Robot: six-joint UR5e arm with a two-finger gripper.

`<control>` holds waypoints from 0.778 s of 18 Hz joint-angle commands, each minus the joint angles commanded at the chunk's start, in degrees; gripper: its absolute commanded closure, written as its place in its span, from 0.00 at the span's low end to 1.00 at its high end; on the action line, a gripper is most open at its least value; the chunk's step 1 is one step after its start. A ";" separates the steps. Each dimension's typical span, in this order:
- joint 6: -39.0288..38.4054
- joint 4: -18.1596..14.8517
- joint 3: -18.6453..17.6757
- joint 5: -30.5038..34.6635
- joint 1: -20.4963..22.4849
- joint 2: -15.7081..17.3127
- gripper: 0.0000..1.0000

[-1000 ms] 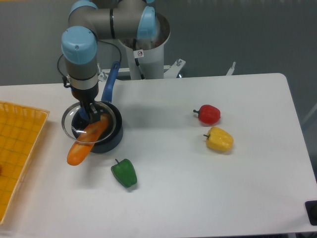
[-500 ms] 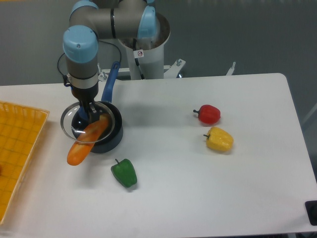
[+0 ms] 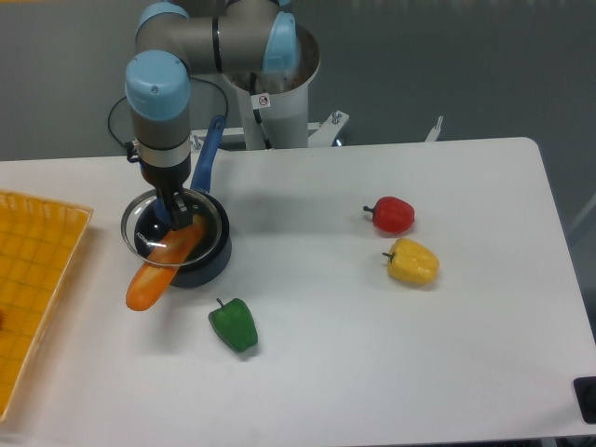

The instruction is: Close the pot lid

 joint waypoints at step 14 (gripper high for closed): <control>0.00 0.70 -0.09 0.44 0.35 -0.88 0.55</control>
